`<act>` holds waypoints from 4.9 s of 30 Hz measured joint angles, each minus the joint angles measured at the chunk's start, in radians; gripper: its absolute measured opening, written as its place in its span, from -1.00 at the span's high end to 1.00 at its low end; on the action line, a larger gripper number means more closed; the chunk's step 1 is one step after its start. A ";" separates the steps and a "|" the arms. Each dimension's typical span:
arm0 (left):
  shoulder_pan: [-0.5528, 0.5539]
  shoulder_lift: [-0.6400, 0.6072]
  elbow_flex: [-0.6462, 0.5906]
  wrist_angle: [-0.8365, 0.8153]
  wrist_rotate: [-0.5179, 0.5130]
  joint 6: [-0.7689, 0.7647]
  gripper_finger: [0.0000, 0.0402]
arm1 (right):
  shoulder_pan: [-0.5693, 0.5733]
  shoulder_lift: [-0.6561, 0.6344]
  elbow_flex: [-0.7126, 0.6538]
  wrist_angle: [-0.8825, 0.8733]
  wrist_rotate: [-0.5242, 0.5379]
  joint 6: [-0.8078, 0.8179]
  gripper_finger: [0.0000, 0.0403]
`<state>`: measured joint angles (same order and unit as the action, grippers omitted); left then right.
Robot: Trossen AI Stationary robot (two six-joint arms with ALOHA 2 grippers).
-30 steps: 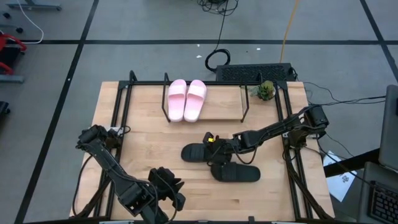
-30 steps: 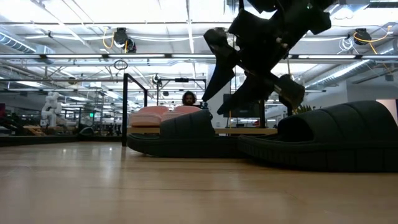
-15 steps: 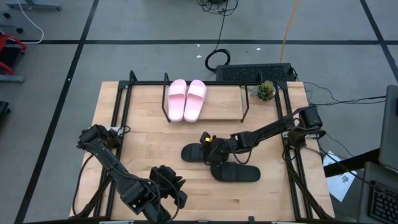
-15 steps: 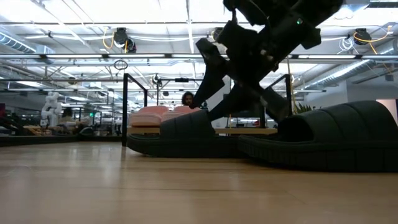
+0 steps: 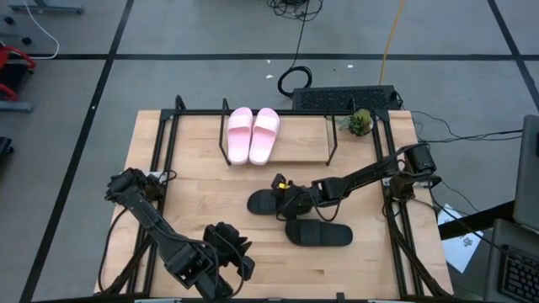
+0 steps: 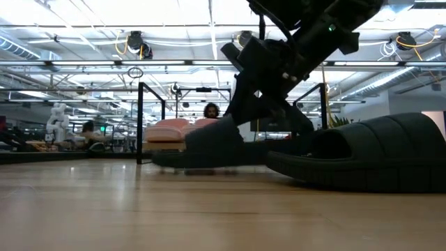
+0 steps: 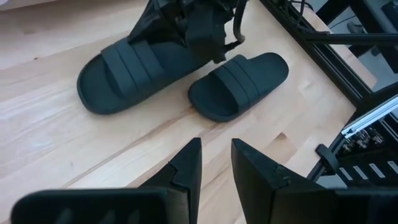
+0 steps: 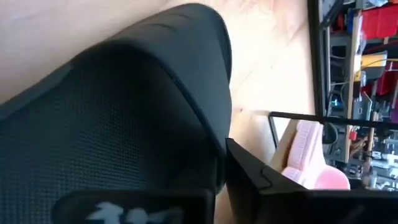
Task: Pick and place slides into the shelf
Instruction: Put the top black slipper on the shelf
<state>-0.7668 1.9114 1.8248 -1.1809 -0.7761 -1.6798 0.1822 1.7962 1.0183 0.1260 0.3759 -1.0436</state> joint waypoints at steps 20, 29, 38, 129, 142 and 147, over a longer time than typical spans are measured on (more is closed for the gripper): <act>0.034 0.000 0.000 -0.040 -0.001 -0.005 0.57 | 0.091 -0.337 0.241 -0.802 0.591 0.486 0.99; 0.070 -0.015 -0.001 -0.203 0.030 -0.061 0.57 | -0.071 -0.180 0.547 -1.244 0.433 1.130 1.00; 0.058 -0.071 -0.001 -0.306 0.066 -0.087 0.57 | -0.306 -0.085 0.549 -1.303 0.412 1.234 1.00; 0.135 -0.107 0.000 -0.389 0.007 0.090 0.57 | -0.521 0.039 0.299 -1.029 0.480 1.002 0.89; 0.135 -0.107 0.000 -0.386 0.007 0.090 0.57 | -0.521 0.039 0.299 -1.037 0.433 1.008 0.48; 0.135 -0.107 0.000 -0.386 0.007 0.090 0.57 | -0.521 0.039 0.297 -1.095 0.430 1.047 0.29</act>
<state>-0.6323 1.8042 1.8248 -1.5665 -0.7692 -1.5894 -0.3386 1.8351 1.3156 -0.9688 0.8062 0.0033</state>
